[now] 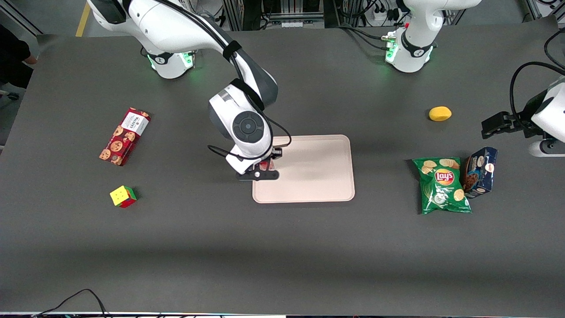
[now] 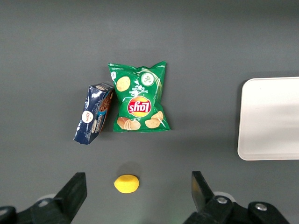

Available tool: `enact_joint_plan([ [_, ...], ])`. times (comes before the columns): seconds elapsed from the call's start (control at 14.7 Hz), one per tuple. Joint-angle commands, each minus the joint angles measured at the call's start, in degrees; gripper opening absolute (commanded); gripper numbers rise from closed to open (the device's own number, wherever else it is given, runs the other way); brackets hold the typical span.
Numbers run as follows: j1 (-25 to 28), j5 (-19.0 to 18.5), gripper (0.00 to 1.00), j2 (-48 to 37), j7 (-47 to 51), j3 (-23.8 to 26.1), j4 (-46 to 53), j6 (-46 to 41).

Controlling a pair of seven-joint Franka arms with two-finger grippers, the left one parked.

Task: Place coke bottle on tray
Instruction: 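Lower the bottle onto the tray and open the right gripper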

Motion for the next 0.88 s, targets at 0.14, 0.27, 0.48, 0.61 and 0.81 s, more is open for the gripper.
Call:
enact_joint_plan([
  [0.14, 0.4, 0.5, 1.00, 1.6, 0.7, -0.6, 2.2, 0.9],
  [0.27, 0.4, 0.6, 1.00, 1.6, 0.7, -0.5, 2.2, 1.0],
  [0.48, 0.4, 0.8, 1.00, 1.6, 0.7, -0.5, 2.2, 1.0],
  [0.61, 0.4, 0.8, 1.00, 1.6, 0.7, -0.5, 2.2, 1.0],
  [0.81, 0.2, 0.9, 1.00, 0.6, 0.2, -0.5, 2.2, 0.9],
])
